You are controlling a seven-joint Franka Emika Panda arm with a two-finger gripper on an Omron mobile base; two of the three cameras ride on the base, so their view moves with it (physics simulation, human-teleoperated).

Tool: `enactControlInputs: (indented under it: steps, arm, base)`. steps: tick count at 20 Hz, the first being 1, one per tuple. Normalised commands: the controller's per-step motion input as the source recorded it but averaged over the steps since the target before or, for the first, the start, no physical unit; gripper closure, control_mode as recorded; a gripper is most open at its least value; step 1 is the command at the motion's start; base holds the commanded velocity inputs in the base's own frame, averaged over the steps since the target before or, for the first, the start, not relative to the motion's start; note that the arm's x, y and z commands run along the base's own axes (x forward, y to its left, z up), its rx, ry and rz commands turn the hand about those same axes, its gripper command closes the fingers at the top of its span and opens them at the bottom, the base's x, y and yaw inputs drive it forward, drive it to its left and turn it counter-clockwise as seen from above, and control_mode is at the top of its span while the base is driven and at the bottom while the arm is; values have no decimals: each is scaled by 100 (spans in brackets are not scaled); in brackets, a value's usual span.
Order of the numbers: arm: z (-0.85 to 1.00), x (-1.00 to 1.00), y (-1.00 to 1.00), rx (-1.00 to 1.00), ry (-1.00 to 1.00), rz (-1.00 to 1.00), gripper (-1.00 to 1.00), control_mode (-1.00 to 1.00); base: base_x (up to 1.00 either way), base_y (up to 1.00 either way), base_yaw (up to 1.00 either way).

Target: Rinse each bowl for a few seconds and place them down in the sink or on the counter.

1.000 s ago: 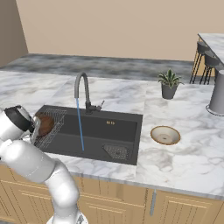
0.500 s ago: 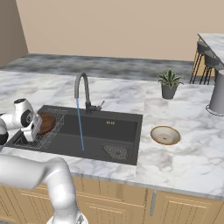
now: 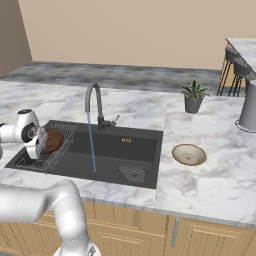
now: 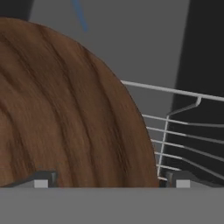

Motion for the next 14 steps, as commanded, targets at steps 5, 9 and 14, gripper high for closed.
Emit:
enactControlInputs:
  steps: [5, 9, 14]
  arm:
    - [8, -19, 0, 1, 0, 0, -100, -100]
    - [29, -23, 0, 0, -2, 0, -100, -100]
    - [48, -18, -2, 0, -7, -1, -100, -100]
  base:
    - [0, 0, 0]
    - [0, 0, 0]
    - [0, 0, 0]
